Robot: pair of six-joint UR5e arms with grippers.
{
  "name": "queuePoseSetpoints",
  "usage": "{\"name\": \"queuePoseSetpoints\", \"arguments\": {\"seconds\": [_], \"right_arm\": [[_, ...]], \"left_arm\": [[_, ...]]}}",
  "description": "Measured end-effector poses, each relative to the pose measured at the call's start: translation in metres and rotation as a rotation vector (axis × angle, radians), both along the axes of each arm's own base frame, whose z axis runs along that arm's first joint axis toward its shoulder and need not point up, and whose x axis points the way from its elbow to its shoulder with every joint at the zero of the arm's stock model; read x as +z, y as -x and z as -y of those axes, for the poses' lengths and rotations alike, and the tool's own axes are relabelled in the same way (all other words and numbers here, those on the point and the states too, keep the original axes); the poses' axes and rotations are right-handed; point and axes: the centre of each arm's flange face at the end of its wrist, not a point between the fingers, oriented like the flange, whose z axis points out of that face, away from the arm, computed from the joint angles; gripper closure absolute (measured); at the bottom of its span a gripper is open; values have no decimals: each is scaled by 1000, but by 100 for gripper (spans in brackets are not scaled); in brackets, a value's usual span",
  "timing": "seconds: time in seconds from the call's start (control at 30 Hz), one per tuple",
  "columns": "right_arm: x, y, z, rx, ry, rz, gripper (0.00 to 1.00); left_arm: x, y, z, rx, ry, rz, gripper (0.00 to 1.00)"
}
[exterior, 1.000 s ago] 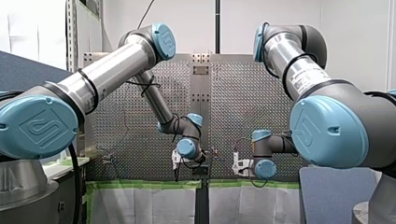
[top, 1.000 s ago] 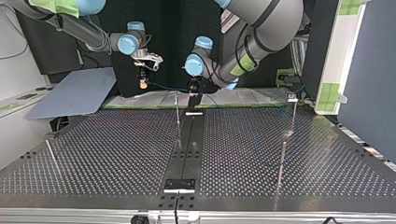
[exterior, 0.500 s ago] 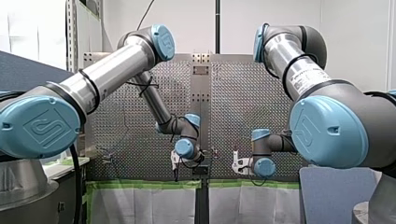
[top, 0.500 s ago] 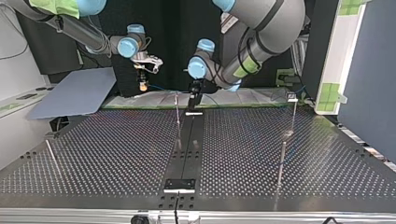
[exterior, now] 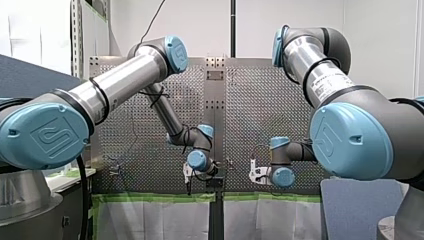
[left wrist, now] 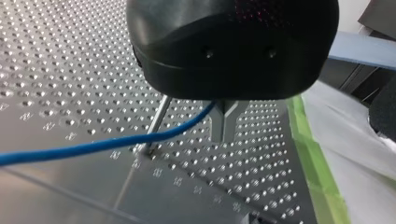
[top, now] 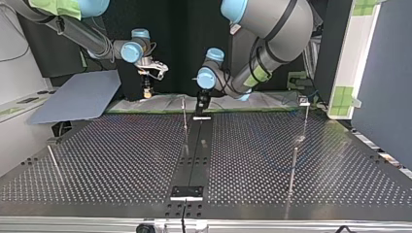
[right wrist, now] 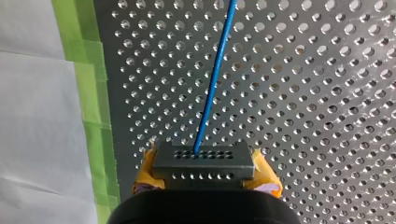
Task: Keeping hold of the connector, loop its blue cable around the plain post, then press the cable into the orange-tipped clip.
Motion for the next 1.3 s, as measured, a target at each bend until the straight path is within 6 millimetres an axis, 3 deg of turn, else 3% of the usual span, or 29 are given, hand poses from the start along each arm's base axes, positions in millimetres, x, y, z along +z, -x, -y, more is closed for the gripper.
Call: {"name": "queuePoseSetpoints", "arguments": {"seconds": [0.9,1.3], "right_arm": [[2,7,10,-15,13,0,100],[16,-1,34,6,37,15,100]], "left_arm": [[3,-12,-11,18,-18,-22,100],[15,-28,-8,32,17,4,100]]}}
